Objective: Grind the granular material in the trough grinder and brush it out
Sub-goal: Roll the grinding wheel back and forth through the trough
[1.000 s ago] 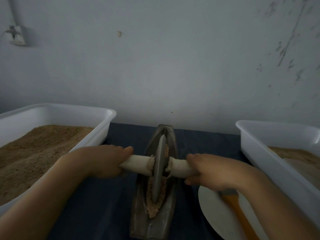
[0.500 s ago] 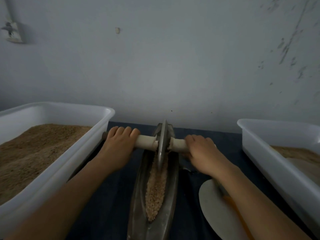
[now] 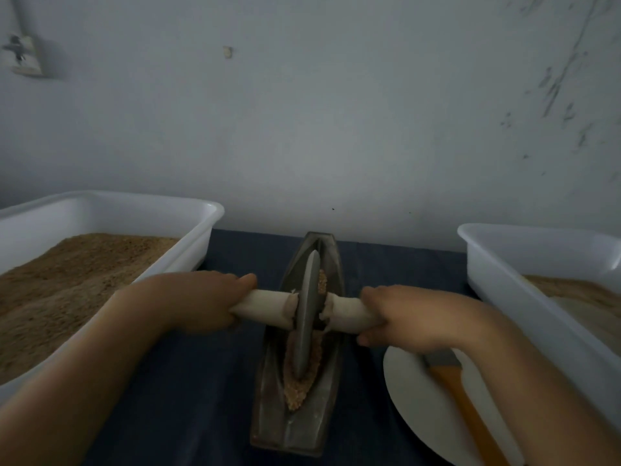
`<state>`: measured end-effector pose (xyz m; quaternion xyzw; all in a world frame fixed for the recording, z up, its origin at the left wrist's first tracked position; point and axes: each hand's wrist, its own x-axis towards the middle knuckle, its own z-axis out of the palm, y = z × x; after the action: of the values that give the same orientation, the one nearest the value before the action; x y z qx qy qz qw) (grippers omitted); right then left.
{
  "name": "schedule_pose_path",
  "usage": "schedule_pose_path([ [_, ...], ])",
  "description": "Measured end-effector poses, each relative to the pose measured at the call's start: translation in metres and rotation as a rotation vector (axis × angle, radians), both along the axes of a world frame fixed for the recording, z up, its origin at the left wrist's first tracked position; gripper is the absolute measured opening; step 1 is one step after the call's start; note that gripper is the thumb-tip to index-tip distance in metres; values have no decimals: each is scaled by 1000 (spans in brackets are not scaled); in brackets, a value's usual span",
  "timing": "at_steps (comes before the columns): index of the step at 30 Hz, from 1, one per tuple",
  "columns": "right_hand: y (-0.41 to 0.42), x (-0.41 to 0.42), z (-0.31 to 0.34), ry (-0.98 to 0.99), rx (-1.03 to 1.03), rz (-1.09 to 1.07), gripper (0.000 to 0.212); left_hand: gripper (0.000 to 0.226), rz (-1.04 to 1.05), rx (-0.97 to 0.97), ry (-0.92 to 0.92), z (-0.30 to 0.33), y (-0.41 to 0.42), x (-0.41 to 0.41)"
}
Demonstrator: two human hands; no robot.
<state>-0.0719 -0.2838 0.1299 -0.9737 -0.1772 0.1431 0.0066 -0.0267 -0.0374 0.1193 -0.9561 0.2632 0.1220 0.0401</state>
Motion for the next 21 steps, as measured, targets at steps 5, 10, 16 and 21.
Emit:
schedule_pose_path([
  [5, 0, 3, 2, 35, 4, -13, 26, 24, -9, 1, 47, 3, -1, 0],
  [10, -1, 30, -20, -276, 2, -61, 23, 28, 32, -78, -253, -18, -8, 19],
  [16, -8, 52, -49, -622, 6, -83, 30, 33, 63, -168, -605, -43, -15, 42],
  [21, -7, 51, -51, -649, -14, -84, 24, 36, 67, -180, -677, -46, -17, 41],
])
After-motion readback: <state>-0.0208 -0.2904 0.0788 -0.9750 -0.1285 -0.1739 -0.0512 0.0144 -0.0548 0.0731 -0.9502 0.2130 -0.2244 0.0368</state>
